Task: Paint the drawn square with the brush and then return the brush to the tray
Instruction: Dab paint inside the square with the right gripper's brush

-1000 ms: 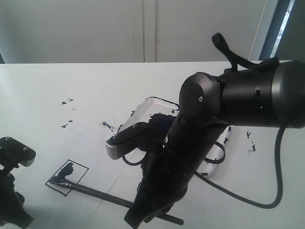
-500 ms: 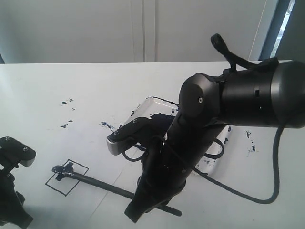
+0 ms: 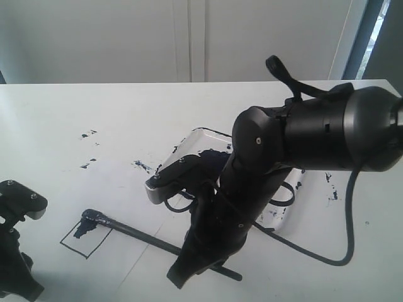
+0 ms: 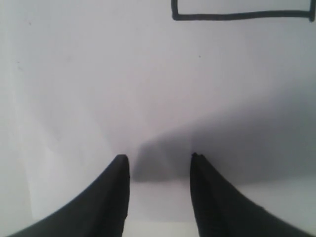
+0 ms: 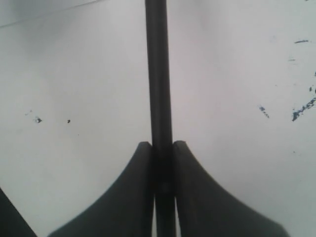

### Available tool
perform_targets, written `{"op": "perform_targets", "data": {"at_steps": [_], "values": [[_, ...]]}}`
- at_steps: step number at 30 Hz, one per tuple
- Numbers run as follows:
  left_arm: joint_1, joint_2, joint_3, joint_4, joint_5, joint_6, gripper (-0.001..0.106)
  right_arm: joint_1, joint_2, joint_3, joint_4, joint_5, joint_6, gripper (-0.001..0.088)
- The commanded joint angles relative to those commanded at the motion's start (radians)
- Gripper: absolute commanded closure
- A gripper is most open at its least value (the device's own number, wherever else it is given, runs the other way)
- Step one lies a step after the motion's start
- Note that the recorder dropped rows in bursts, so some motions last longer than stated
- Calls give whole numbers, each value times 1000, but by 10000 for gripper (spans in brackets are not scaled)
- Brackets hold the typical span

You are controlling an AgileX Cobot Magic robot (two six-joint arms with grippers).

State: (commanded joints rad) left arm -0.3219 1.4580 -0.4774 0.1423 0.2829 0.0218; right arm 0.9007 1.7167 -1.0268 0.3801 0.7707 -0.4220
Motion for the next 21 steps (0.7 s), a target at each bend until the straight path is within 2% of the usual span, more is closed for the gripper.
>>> {"op": "perform_targets", "data": {"at_steps": [8, 21], "values": [[0, 0, 0, 0, -4, 0, 598, 0, 0, 0, 9, 44, 0, 868], [0, 0, 0, 0, -4, 0, 598, 0, 0, 0, 85, 85, -78, 868]]}}
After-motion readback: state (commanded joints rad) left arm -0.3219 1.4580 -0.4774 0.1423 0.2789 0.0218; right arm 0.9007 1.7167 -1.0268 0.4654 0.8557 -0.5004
